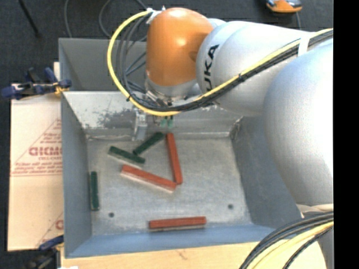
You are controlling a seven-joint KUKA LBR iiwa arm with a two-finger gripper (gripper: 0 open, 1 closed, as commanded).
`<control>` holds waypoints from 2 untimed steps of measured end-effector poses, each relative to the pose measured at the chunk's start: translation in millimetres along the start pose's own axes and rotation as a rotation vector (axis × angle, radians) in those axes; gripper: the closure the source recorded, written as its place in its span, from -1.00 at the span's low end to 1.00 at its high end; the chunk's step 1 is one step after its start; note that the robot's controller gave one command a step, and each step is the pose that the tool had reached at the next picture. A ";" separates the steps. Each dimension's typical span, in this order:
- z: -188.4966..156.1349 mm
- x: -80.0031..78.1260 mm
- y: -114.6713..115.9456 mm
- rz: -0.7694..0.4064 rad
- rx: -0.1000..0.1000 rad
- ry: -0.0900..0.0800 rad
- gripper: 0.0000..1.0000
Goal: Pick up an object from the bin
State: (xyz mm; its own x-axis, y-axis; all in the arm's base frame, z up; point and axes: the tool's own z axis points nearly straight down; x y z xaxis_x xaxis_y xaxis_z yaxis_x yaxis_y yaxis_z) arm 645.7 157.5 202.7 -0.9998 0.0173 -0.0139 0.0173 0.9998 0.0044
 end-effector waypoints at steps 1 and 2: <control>5.9 2.1 -0.3 0.001 0.001 0.009 -1.00; 127.2 12.1 -58.5 0.134 0.005 0.013 -1.00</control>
Offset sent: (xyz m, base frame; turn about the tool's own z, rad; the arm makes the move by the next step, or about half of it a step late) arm 0.0000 0.0000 0.0000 0.0000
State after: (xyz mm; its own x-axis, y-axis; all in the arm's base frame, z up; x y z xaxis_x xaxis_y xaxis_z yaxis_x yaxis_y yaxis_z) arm 634.4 99.7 75.1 -0.9886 0.1506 -0.0001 0.1506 0.9886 0.0007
